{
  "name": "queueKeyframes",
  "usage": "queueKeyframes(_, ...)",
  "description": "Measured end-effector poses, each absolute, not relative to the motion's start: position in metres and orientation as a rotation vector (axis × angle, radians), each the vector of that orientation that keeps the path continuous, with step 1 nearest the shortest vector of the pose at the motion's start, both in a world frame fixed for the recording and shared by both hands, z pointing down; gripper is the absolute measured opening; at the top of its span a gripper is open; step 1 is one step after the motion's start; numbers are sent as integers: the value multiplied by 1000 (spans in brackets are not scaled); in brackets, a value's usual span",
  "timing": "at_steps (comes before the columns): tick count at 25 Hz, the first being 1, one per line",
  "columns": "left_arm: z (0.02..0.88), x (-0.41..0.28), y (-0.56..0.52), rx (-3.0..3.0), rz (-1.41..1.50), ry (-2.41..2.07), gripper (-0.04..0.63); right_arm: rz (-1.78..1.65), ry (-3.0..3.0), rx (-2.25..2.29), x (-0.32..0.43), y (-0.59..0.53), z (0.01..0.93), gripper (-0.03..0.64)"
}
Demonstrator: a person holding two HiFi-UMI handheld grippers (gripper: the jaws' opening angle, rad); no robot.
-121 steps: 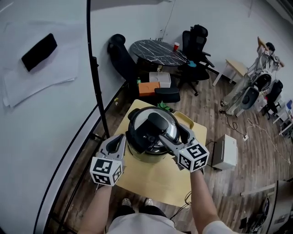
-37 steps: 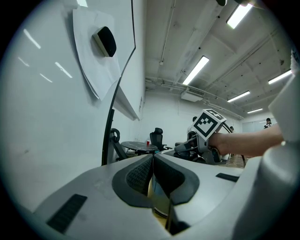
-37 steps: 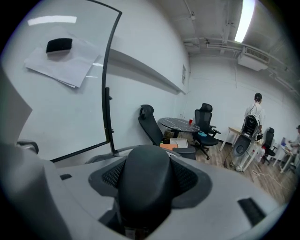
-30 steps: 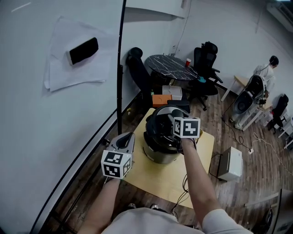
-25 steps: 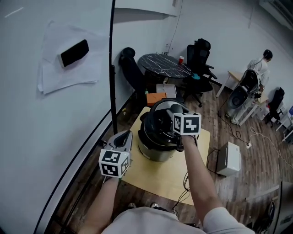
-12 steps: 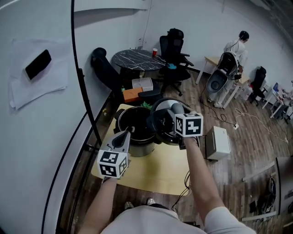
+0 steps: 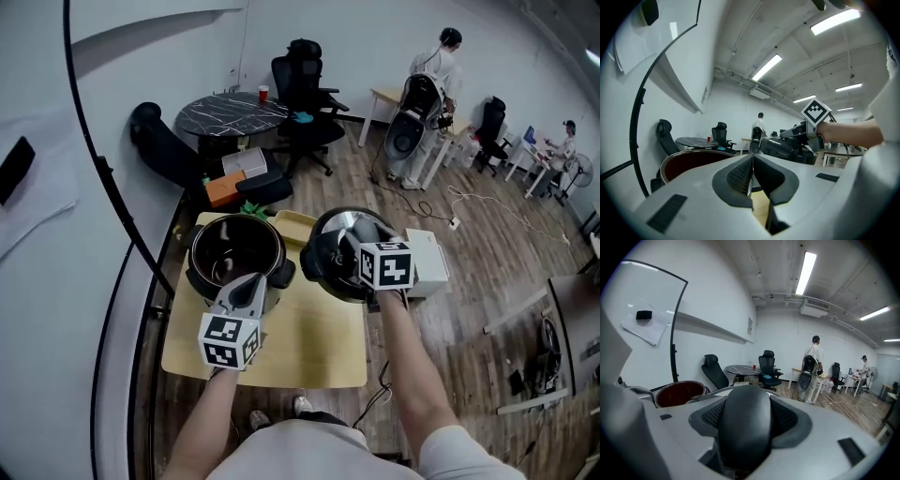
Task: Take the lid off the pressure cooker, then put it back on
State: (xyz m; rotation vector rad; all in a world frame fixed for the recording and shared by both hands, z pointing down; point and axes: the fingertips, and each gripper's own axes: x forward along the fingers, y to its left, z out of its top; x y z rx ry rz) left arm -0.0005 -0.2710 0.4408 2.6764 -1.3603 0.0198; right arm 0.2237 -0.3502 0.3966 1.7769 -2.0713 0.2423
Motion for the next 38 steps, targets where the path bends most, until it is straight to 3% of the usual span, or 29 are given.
queueKeyframes(24, 486, 33, -259, 2690, 98, -1312, 15, 364, -2028, 1642, 225, -335, 590, 276)
queueKeyframes(38, 492, 37, -259, 2674, 160, -1313, 15, 399, -2005, 1571, 209, -331, 641, 276)
